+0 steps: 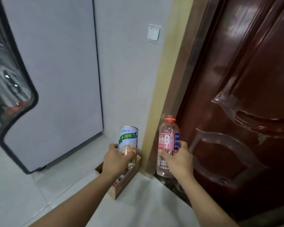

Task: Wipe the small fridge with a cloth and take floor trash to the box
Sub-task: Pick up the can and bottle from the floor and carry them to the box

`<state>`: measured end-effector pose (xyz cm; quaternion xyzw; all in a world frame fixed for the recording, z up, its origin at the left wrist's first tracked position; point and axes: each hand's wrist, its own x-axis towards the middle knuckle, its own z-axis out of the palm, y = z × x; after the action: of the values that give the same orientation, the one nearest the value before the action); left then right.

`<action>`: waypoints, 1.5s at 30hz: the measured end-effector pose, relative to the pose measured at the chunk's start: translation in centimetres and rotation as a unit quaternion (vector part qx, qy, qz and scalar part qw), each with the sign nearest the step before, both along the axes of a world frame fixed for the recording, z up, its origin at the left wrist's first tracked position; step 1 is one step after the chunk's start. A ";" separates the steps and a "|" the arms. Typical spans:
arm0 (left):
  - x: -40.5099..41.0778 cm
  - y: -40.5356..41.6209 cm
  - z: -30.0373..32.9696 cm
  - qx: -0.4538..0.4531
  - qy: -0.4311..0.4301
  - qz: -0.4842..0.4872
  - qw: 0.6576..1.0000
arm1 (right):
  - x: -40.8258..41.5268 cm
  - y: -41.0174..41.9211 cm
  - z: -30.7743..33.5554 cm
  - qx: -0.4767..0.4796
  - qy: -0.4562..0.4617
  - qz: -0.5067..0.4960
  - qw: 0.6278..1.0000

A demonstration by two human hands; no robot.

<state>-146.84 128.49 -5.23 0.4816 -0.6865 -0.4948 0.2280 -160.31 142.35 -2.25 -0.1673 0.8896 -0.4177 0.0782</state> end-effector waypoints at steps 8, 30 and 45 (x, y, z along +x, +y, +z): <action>-4.4 -7.9 -3.6 0.038 -0.010 0.098 0.994 | -6.3 -10.5 -2.7 0.021 -0.028 0.107 0.994; -13.4 -24.8 -15.8 0.189 -0.059 0.315 0.928 | -18.3 -36.8 -18.0 0.173 -0.075 0.341 0.921; -21.0 -24.2 -35.2 0.296 -0.137 0.370 0.870 | -23.1 -39.9 -37.0 0.294 -0.200 0.378 0.854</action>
<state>-167.87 104.33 -40.40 0.8080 -0.3036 -0.4838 0.1448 -183.45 102.42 -39.25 -0.3727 0.8042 -0.0989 0.4524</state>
